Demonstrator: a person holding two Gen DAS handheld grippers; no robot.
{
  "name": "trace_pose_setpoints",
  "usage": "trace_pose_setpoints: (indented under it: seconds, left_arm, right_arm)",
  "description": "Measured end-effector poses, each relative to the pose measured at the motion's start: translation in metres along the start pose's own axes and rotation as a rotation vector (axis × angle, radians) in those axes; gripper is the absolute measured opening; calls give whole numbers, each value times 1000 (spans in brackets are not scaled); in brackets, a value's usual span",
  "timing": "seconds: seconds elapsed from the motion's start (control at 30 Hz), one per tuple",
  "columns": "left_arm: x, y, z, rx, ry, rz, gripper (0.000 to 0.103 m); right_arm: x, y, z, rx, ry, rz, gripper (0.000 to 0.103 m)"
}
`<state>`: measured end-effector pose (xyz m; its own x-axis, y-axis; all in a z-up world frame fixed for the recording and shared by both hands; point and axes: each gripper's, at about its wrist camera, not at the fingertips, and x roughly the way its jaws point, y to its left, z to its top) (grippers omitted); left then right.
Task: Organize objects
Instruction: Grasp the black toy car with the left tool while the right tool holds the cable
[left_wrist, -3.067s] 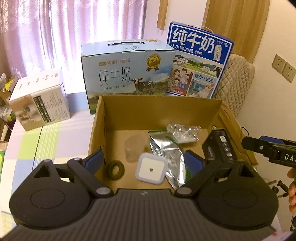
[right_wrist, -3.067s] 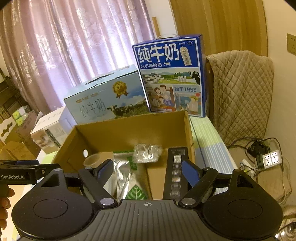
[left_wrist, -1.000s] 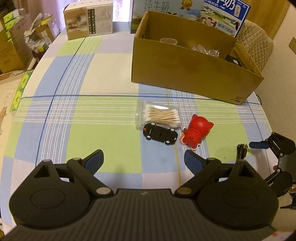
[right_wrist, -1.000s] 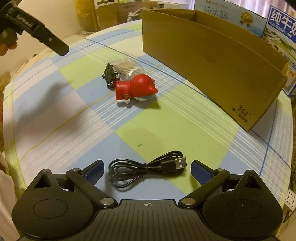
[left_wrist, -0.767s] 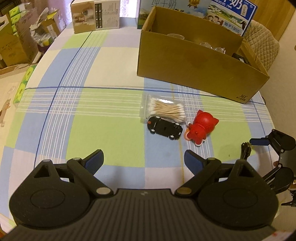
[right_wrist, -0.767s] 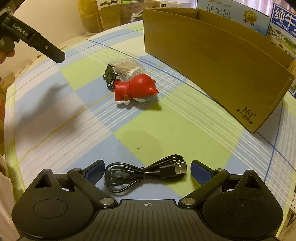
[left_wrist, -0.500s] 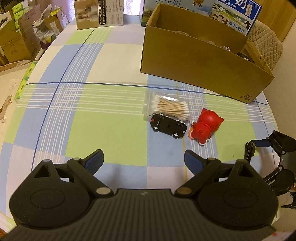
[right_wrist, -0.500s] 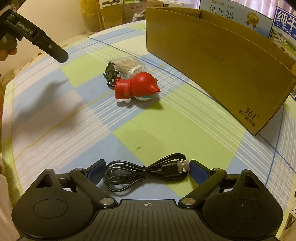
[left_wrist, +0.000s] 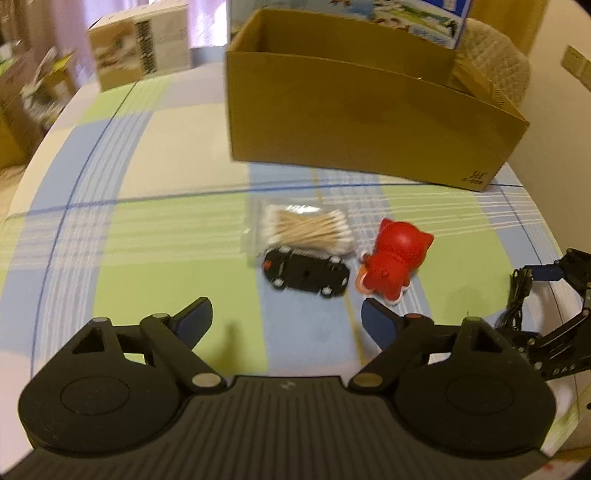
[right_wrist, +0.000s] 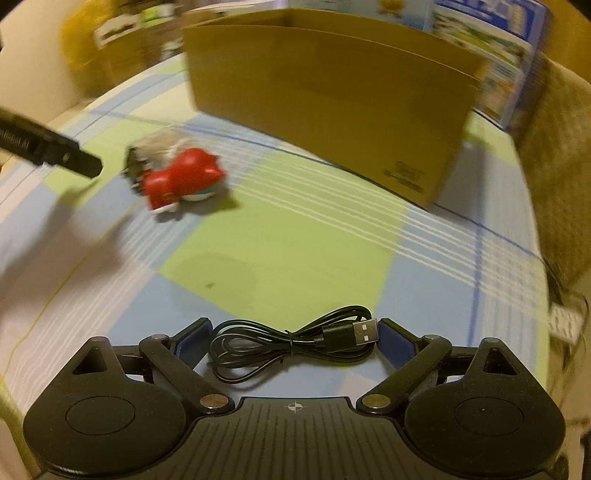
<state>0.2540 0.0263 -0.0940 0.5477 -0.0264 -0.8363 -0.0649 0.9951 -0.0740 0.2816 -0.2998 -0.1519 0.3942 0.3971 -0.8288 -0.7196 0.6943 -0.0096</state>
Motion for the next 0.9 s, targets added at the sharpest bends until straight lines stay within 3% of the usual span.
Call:
trace_pose_setpoints:
  seconds: [0.3,0.43,0.9]
  left_arm:
    - [31,-2,7,81,-34,-49,80]
    - [42,-4,7,127,-18,-60,69]
    - [58,-1,12,121,9,-107,72]
  right_arm:
    - [-8,-15,-11,121,1,-60,92]
    - [-9,-15,-12,149,-7,-84,92]
    - [-6,-15,-9,183,-12,-107,92]
